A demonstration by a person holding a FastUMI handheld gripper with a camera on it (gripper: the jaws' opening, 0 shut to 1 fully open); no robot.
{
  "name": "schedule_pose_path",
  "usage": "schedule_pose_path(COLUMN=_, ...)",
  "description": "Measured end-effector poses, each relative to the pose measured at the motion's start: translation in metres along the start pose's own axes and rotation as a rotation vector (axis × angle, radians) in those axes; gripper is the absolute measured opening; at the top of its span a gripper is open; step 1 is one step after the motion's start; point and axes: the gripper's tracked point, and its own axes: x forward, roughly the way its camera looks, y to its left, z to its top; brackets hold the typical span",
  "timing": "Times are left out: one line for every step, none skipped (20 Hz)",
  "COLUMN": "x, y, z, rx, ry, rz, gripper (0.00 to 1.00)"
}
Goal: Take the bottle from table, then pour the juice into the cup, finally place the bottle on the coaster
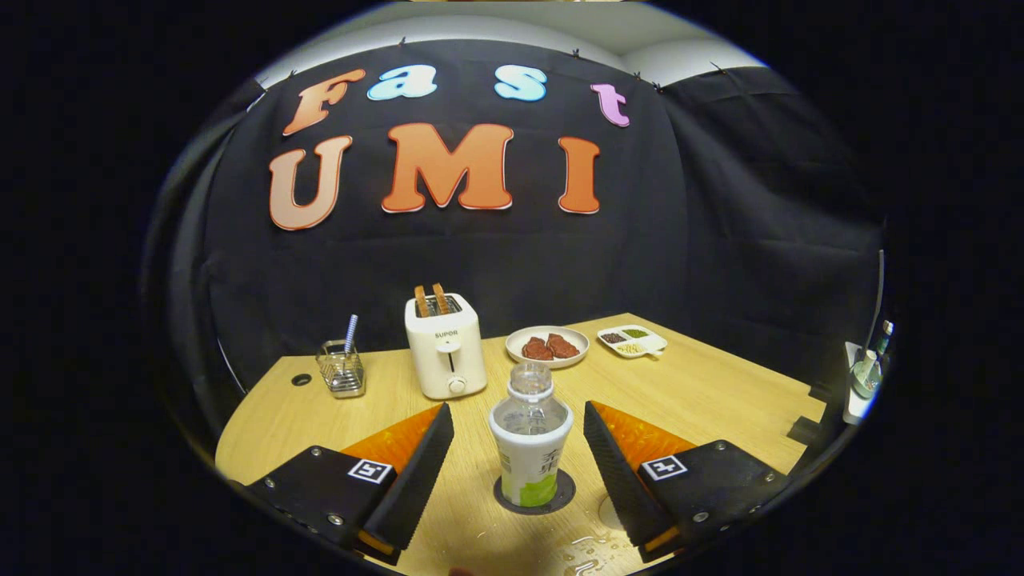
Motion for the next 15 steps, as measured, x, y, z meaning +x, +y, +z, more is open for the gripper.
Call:
schedule_pose_path(x=-0.012, y=0.004, z=0.013, rx=-0.003, ry=-0.011, rz=0.015, gripper=0.97)
schedule_pose_path(x=-0.025, y=0.009, z=0.024, rx=-0.001, ry=-0.015, rz=0.037, gripper=0.97)
schedule_pose_path(x=-0.028, y=0.017, z=0.039, rx=0.004, ry=-0.034, rz=0.055, gripper=0.97)
schedule_pose_path(x=-0.042, y=0.020, z=0.053, rx=0.009, ry=-0.058, rz=0.071, gripper=0.97)
schedule_pose_path(x=-0.058, y=0.028, z=0.068, rx=0.015, ry=-0.084, rz=0.098, gripper=0.97)
schedule_pose_path(x=-0.073, y=0.037, z=0.081, rx=0.022, ry=-0.110, rz=0.127, gripper=0.97)
schedule_pose_path(x=-0.090, y=0.046, z=0.092, rx=0.024, ry=-0.131, rz=0.156, gripper=0.97)
schedule_pose_path(x=-0.105, y=0.051, z=0.098, rx=0.017, ry=-0.142, rz=0.167, gripper=0.97)
schedule_pose_path(x=-0.119, y=0.056, z=0.104, rx=0.008, ry=-0.153, rz=0.177, gripper=0.97)
schedule_pose_path(x=-0.133, y=0.064, z=0.110, rx=0.005, ry=-0.169, rz=0.199, gripper=0.97)
schedule_pose_path(x=-0.149, y=0.077, z=0.119, rx=0.014, ry=-0.195, rz=0.238, gripper=0.97)
schedule_pose_path(x=-0.163, y=0.090, z=0.125, rx=0.032, ry=-0.215, rz=0.281, gripper=0.97)
schedule_pose_path(x=-0.176, y=0.100, z=0.130, rx=0.053, ry=-0.229, rz=0.320, gripper=0.97)
schedule_pose_path(x=-0.187, y=0.105, z=0.133, rx=0.076, ry=-0.247, rz=0.347, gripper=0.97)
schedule_pose_path(x=-0.196, y=0.110, z=0.134, rx=0.090, ry=-0.259, rz=0.371, gripper=0.97)
